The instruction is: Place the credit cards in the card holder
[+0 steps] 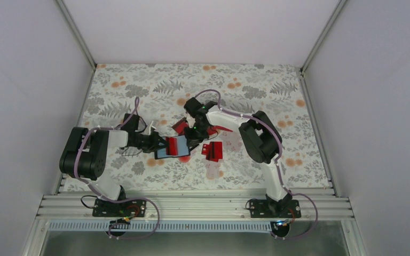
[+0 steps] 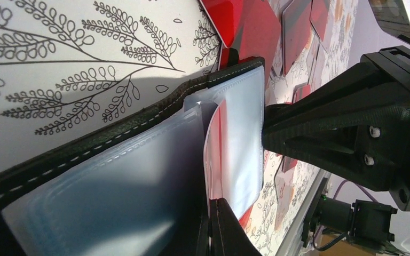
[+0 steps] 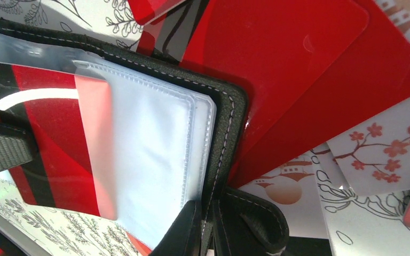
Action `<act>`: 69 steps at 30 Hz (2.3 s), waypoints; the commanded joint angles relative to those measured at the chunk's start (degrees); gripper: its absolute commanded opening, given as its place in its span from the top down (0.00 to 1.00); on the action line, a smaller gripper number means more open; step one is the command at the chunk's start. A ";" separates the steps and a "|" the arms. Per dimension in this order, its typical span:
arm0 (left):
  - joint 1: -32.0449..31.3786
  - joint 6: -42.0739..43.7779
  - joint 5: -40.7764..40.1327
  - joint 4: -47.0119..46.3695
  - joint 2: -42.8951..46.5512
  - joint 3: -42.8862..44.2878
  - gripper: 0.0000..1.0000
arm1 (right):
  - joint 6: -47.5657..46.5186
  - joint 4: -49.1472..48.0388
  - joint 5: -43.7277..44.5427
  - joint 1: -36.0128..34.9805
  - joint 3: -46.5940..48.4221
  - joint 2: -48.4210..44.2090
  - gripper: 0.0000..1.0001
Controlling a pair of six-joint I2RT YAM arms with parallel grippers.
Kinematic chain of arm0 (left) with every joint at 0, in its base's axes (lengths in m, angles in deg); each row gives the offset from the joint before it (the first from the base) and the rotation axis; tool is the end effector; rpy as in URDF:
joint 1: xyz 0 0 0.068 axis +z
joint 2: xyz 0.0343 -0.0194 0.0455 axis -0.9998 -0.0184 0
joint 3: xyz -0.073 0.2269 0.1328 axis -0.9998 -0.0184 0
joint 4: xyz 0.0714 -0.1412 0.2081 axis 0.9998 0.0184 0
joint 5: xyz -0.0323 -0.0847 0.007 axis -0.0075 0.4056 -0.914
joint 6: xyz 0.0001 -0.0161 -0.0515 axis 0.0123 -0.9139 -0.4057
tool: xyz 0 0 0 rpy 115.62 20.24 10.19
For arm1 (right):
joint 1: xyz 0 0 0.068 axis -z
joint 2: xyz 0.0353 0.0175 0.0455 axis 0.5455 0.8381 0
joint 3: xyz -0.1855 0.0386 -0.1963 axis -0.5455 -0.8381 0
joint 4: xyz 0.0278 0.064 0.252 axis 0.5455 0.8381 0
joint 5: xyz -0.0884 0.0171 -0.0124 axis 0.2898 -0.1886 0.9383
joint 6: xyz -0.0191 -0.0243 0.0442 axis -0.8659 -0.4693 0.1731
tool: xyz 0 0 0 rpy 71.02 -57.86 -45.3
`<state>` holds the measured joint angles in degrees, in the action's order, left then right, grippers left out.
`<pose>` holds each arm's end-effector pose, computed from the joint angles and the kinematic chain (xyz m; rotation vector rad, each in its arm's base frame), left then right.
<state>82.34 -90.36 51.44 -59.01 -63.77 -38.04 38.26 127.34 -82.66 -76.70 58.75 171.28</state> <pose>0.2459 -0.0566 0.1066 -0.1044 2.6658 -1.3822 0.2947 0.3000 0.1432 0.5296 -2.9442 -0.6415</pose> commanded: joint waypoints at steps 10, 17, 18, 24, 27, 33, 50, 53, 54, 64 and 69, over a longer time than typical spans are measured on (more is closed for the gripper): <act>-0.33 -1.51 -3.80 -2.59 -1.33 -1.66 0.98 | -0.71 -0.47 1.27 -0.57 -1.56 3.75 0.95; -0.62 -4.47 -5.54 -2.95 0.75 -2.55 0.98 | -0.69 -0.68 1.07 -0.59 -1.50 3.72 0.96; -0.86 -4.90 -5.87 -3.15 0.92 -2.60 0.98 | -0.70 -0.73 0.96 -0.57 -1.59 3.76 0.96; -2.06 -6.97 -6.79 -5.43 1.51 -3.17 0.98 | -0.37 -1.38 0.99 -0.57 -2.70 3.41 0.96; -2.54 -7.44 -6.92 -6.33 1.45 -3.11 0.97 | -0.27 -1.63 0.77 -0.57 -3.07 3.55 0.96; -3.72 -8.49 -7.32 -7.21 0.12 -2.59 0.91 | 0.03 -1.79 0.87 -0.56 -3.22 3.60 0.96; -5.27 -4.33 -15.78 7.64 3.07 4.02 0.58 | 1.09 -2.05 1.89 -0.57 -2.86 2.89 0.94; -5.97 -4.01 -16.83 9.97 2.71 5.51 0.57 | 1.04 -2.05 1.93 -0.57 -2.54 2.99 0.94; -6.29 -3.96 -17.28 10.58 2.48 6.12 0.57 | 1.00 -2.09 1.88 -0.53 -2.42 2.98 0.94; -9.69 -5.20 -21.80 15.89 -1.96 11.25 0.53 | 0.70 -2.57 2.12 -0.48 -2.48 2.66 0.94; -11.72 -7.41 -26.34 20.72 -3.62 15.01 0.48 | 0.82 -3.35 1.94 -0.47 -3.16 2.23 0.94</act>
<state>72.11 -95.98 32.12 -43.53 -64.69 -25.12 38.52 125.96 -83.66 -76.45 58.07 171.30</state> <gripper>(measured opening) 0.499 0.058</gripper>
